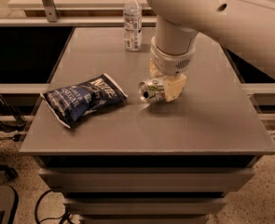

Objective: Knock 7up can over

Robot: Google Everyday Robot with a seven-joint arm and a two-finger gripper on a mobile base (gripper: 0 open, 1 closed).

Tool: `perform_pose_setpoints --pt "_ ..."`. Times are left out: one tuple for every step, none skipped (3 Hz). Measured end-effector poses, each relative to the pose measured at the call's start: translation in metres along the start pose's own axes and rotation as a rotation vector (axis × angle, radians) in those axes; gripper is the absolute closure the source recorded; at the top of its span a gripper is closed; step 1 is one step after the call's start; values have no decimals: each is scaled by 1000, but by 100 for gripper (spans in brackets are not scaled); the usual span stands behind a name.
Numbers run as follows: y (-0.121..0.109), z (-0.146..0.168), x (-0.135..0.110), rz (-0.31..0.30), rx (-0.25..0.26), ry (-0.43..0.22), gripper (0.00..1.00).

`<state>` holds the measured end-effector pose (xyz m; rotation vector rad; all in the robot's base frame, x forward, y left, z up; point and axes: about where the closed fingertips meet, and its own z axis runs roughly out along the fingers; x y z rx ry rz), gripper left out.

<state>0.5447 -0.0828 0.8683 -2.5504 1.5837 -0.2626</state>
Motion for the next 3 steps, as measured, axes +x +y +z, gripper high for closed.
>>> perform_pose_setpoints --pt "-2 3 -1 -6 -7 -8 0" --pt "-2 3 -2 -9 -10 -18 0" --pt "-2 4 -4 -16 -16 -29 0"
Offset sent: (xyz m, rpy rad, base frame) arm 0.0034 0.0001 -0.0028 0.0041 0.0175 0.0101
